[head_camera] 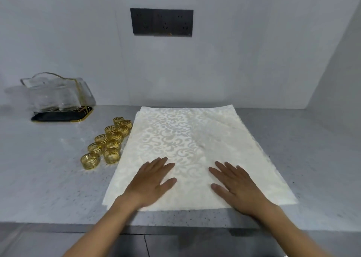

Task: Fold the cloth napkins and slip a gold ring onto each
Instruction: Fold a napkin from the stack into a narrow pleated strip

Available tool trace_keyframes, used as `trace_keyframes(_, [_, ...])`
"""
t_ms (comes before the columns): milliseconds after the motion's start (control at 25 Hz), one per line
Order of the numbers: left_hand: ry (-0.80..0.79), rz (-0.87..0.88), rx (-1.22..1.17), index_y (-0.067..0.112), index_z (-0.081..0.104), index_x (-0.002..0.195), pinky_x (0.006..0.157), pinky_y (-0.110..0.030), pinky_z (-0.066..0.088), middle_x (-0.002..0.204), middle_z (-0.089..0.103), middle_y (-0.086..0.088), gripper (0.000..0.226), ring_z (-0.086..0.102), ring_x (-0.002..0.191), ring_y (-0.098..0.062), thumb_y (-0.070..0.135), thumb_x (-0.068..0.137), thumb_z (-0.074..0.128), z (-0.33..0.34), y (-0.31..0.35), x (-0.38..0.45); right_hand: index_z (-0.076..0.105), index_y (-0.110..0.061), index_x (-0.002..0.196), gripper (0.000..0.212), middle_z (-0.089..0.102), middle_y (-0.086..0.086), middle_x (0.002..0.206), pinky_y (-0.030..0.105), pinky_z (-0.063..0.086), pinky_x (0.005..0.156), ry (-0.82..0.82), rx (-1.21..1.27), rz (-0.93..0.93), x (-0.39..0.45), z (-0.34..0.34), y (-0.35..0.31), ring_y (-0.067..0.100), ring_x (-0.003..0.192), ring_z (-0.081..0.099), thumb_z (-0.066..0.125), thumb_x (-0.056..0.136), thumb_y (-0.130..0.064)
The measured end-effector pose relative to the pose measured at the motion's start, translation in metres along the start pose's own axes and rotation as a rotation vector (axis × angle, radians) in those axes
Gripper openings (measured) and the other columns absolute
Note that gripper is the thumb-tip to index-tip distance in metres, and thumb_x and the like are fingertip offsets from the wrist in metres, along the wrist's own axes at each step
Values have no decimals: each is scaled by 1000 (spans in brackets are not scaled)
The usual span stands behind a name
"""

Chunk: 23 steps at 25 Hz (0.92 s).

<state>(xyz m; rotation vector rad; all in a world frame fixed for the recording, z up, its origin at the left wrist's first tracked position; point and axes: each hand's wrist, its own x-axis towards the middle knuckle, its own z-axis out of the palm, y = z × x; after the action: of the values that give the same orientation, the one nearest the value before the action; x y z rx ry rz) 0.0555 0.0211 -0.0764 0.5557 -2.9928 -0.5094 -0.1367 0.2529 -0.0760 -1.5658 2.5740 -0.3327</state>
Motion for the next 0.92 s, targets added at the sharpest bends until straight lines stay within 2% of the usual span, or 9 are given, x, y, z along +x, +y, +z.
trace_keyframes(80, [-33,59,-17,47,21,151,117,-27,-9,159,-2,24,73,-11,146,2,77,88,37,-2,-2,0,11,-47,153,59,-6,-22,160,29,-8,120,16,-51,28,-6,8,2,3,149,-7,16,97,-65])
trace_keyframes(240, [-47,120,-212,50,56,125,120,-32,-6,150,30,33,61,5,142,16,77,72,64,-5,-14,-2,18,-53,150,59,-3,-28,157,23,-10,117,45,19,-95,-5,6,9,-4,147,-6,20,94,-70])
trace_keyframes(360, [-23,70,-349,51,68,110,121,-39,0,142,42,33,52,18,140,14,82,70,57,-8,-15,4,52,-49,134,52,35,-34,147,12,4,113,84,183,-199,-5,5,20,-12,141,19,41,88,-71])
trace_keyframes(440, [-41,83,-321,51,68,111,121,-39,2,143,42,32,55,20,141,11,84,72,48,-10,-15,5,66,-40,121,43,53,-27,137,8,18,109,174,187,-221,-3,8,22,-10,134,36,49,89,-64])
trace_keyframes(520, [-69,89,-303,51,67,113,121,-38,2,147,40,29,49,18,142,10,78,79,44,-14,-12,5,72,-32,113,36,63,-21,126,14,36,102,273,181,-263,-1,9,23,-6,121,52,50,95,-53])
trace_keyframes(600, [-105,77,-253,52,64,117,122,-37,5,147,38,31,55,18,142,10,83,76,44,-18,-8,3,74,-25,100,27,71,-20,104,21,48,85,292,226,-163,1,-2,18,-1,98,63,51,99,-40])
trace_keyframes(680, [-121,31,-142,50,58,126,119,-33,18,141,37,37,64,25,137,10,84,73,52,-22,-3,1,64,-22,76,29,65,-12,72,27,44,64,311,260,-78,6,-11,16,8,70,60,51,98,-37])
trace_keyframes(800, [61,41,-43,42,66,109,92,-31,47,112,61,34,30,56,103,4,60,90,52,-33,0,10,63,-23,75,23,62,-13,67,27,43,62,282,283,-12,11,-32,21,8,67,56,61,93,-37])
trace_keyframes(920, [67,14,-14,25,64,81,64,-28,44,74,65,14,24,59,71,-3,38,97,52,-51,-19,12,68,-32,103,12,66,-23,102,25,48,83,-23,38,14,8,-48,43,1,92,58,62,92,-32])
